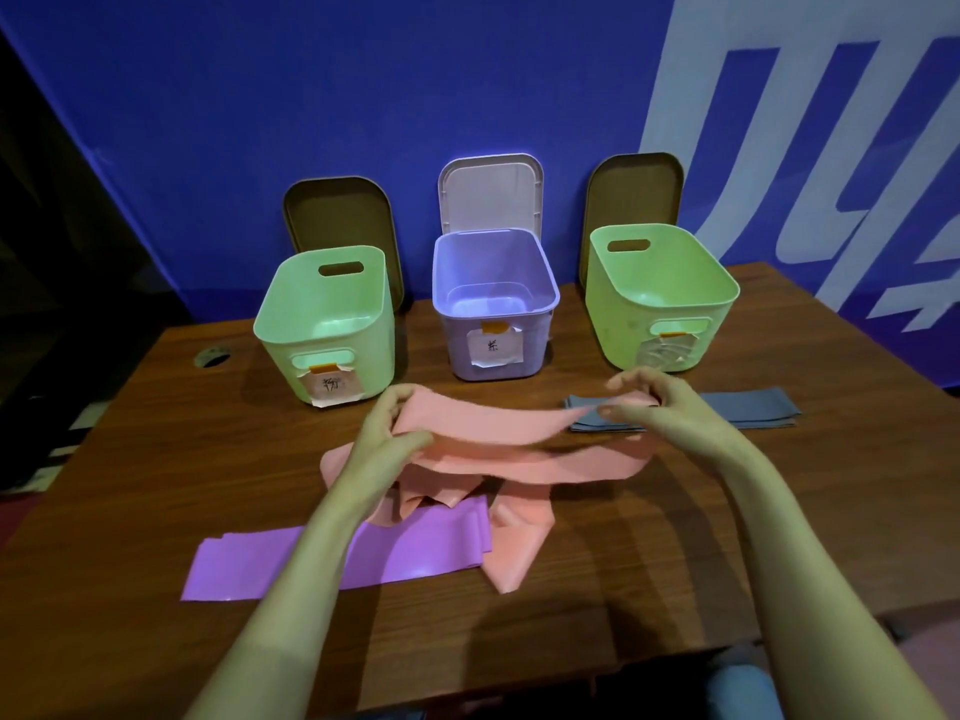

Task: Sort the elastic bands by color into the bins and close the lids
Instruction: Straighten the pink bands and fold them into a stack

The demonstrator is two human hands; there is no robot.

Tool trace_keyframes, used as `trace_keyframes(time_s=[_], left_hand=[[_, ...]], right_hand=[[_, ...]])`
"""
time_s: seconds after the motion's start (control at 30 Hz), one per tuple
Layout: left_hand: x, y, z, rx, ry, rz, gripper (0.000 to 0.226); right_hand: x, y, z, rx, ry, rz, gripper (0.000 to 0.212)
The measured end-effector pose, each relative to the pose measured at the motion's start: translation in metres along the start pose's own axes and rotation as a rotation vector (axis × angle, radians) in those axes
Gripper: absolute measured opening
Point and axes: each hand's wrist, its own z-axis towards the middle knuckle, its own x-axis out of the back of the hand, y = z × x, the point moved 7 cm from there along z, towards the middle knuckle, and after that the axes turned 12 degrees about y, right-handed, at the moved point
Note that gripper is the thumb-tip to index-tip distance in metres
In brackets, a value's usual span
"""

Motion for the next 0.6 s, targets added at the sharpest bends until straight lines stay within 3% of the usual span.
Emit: trace_keyframes(time_s=[0.1, 0.2, 0.33, 0.43, 0.53, 0.6], left_hand=[[0.003, -0.011, -0.002, -0.069, -0.083, 0.344, 0.062], [-0.002, -0.033, -0.005, -0.032, -0.230, 0.656, 0.061], [-0.014, -0.052, -0.013, 0.027, -0.288, 0.712, 0.069], [-0.015, -0.055, -0.017, 0.011, -0.297, 0.855, 0.071], [-0.013, -0.056, -0.022, 0.014, -0.325, 0.901, 0.082], [-0.009, -0.057, -0.023, 0.064, -0.238, 0.840, 0.076]], right_hand=[[0.000, 0.013, -0.002, -0.039, -0.142, -0.118, 0.039], [-0.004, 0.034, -0.005, -0.119, -0.218, -0.303, 0.043], [-0.008, 0.067, -0.011, -0.195, -0.205, -0.559, 0.042], [-0.005, 0.077, -0.019, -0.151, -0.260, -0.686, 0.047], [0.002, 0.086, -0.023, -0.144, -0.237, -0.646, 0.051], [0.009, 0.087, -0.021, -0.104, -0.085, -0.541, 0.043]])
